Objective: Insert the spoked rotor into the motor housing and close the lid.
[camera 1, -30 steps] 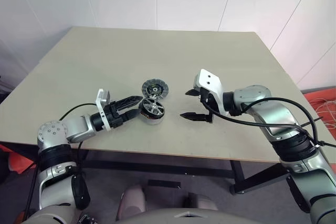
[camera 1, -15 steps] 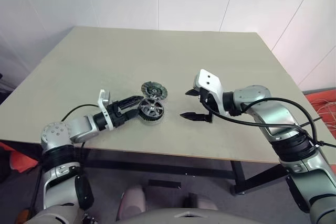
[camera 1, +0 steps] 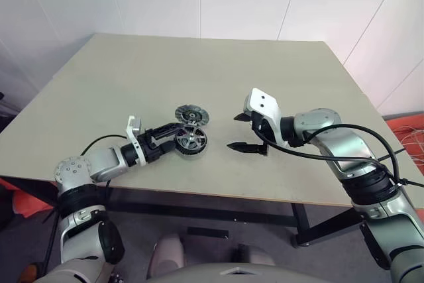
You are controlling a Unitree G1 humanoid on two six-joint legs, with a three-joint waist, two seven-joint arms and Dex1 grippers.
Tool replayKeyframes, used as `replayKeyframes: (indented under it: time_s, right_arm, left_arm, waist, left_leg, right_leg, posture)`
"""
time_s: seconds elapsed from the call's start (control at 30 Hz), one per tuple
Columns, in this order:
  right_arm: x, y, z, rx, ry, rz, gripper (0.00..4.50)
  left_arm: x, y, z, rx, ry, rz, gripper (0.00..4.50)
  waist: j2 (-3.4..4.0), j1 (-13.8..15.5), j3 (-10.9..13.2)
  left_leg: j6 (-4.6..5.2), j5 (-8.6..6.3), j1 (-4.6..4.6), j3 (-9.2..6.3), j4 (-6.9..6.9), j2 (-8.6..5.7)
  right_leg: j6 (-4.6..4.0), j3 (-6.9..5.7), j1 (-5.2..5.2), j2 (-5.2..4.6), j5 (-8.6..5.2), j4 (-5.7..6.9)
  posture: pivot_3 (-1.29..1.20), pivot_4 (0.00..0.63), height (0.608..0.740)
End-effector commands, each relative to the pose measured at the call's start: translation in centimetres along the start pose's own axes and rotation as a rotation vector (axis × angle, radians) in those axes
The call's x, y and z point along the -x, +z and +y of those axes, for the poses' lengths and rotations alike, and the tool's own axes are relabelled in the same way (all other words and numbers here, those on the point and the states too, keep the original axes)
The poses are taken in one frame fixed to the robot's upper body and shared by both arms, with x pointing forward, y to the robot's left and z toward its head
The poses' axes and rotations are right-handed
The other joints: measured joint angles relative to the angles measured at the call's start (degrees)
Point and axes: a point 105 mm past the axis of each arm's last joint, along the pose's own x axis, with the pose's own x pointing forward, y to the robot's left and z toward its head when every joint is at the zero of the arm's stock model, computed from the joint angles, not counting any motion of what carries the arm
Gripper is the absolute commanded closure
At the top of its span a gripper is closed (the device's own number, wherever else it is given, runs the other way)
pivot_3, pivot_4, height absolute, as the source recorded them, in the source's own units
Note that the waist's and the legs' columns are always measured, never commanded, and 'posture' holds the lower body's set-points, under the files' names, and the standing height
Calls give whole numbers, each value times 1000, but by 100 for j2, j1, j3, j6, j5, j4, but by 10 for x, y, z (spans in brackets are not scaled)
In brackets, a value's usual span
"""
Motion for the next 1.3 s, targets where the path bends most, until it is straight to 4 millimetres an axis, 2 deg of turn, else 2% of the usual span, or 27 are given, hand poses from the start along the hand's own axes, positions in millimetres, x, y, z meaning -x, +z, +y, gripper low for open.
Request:
replayKeyframes:
  time_s: [0.03, 0.2, 0.37, 0.53, 0.73, 0.83, 1.03, 1.17, 1.3]
  right_arm:
    - [2, 9, -2, 34, -14, -29, 0]
    - [2, 9, -2, 33, -16, -29, 0]
    - [2, 9, -2, 32, -14, -31, 0]
    - [2, 9, -2, 32, -14, -30, 0]
    - [3, 9, -2, 32, -15, -30, 0]
    - [3, 9, -2, 32, -15, -29, 0]
    - [1, 9, -1, 33, -9, -31, 0]
    - [1, 9, -1, 34, -7, -31, 0]
    - [0, 8, 0, 37, -7, -26, 0]
  left_arm:
    - [-4, 0, -17, -40, -61, 12, 21]
    - [-3, 3, -27, -25, -132, -20, 21]
    - [0, 3, -24, -41, -105, -22, 21]
    - [8, 5, -34, -104, -148, -35, 21]
    - [17, 3, -25, -173, -65, -5, 21]
    - [23, 13, -28, -222, -56, -55, 21]
    - [26, 31, -24, -448, 46, -132, 21]
    - [22, 36, -29, -637, 52, -130, 21]
    - [18, 37, -7, -875, 202, -44, 21]
  waist:
    - [0, 1, 0]
    - [0, 1, 0]
    - [0, -6, 0]
    - [-1, -17, 1]
    - [-1, -31, 0]
    - [-1, -30, 1]
    - [0, -31, 1]
    - [-1, -23, 1]
    - [0, -26, 1]
  left_leg:
    - [0, 0, 0, 0, 0, 0]
    - [0, 0, 0, -1, 0, 0]
    - [0, 0, 0, -1, -1, 2]
    - [0, 0, -2, -1, -1, 3]
    - [0, 0, -3, 1, -5, 6]
    - [0, 0, -3, 2, -4, 6]
    - [0, 0, -1, 2, -5, 8]
    - [0, 0, -1, 1, -4, 8]
    - [-1, 1, 0, 1, -6, 10]
  right_leg:
    - [0, 0, 0, 0, 0, 0]
    - [0, 0, 0, 0, 0, 0]
    - [0, 0, -2, 1, 0, 0]
    - [0, 0, -5, 1, 0, -1]
    - [0, 0, -11, 4, 0, -1]
    - [0, 0, -10, 4, 0, -1]
    - [1, 1, -10, 4, -1, -1]
    - [1, 1, -8, 3, 0, -1]
    - [1, 1, -9, 4, 0, 0]
  posture:
    - [0, 0, 740]
    - [0, 0, 740]
    - [0, 0, 740]
    - [0, 0, 740]
    - [0, 0, 740]
    - [0, 0, 740]
    - [0, 0, 740]
    - [0, 0, 740]
    - [0, 0, 740]
